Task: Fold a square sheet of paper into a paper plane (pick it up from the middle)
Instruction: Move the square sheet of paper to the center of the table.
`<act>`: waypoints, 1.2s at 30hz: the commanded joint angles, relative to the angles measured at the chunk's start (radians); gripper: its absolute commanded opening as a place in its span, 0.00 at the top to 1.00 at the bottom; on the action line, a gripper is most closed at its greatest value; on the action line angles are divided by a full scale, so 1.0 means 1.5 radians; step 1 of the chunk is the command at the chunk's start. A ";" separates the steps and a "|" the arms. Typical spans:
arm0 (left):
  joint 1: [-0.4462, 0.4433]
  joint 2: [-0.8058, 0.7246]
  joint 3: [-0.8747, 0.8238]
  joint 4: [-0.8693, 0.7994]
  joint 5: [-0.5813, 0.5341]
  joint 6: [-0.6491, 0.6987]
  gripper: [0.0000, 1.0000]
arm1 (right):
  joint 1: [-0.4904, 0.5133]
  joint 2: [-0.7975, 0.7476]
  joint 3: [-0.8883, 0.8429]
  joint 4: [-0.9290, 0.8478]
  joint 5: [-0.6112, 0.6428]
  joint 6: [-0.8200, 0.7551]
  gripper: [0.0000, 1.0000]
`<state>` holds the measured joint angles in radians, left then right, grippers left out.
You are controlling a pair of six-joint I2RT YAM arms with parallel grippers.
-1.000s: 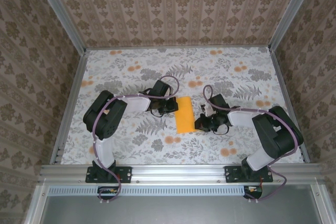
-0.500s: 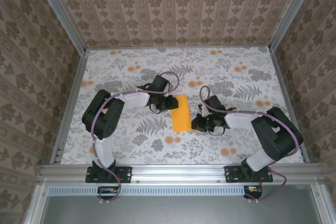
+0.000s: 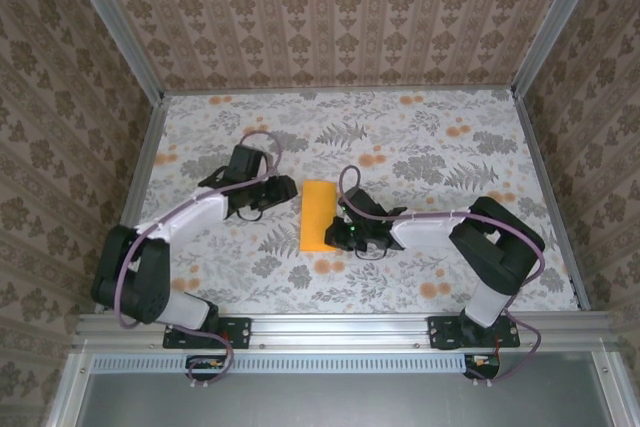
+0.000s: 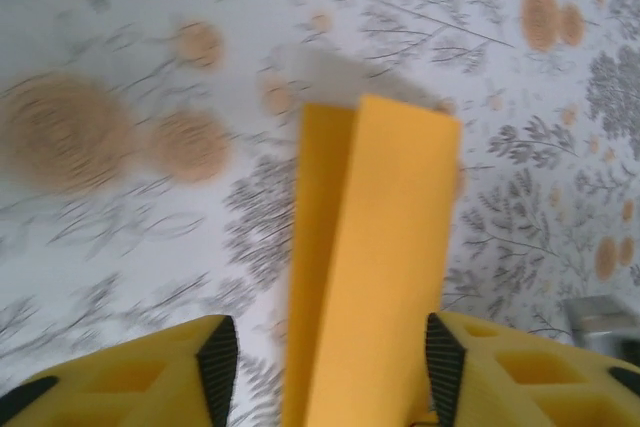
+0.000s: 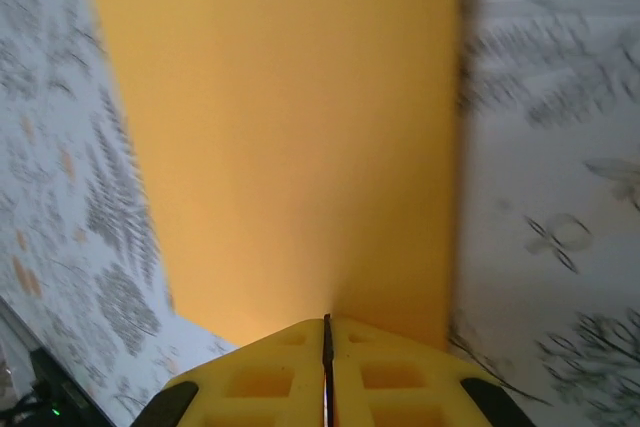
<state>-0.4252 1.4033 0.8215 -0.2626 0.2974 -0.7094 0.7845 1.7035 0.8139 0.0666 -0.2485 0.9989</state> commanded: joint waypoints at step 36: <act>-0.016 -0.163 -0.107 0.007 0.006 -0.006 0.12 | -0.081 0.230 0.378 -0.387 0.170 -0.176 0.84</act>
<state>-0.4156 1.1332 0.6659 -0.2855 0.3027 -0.7025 0.6678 2.0701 1.4036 -0.4026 -0.1173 0.6930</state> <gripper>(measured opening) 0.890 0.154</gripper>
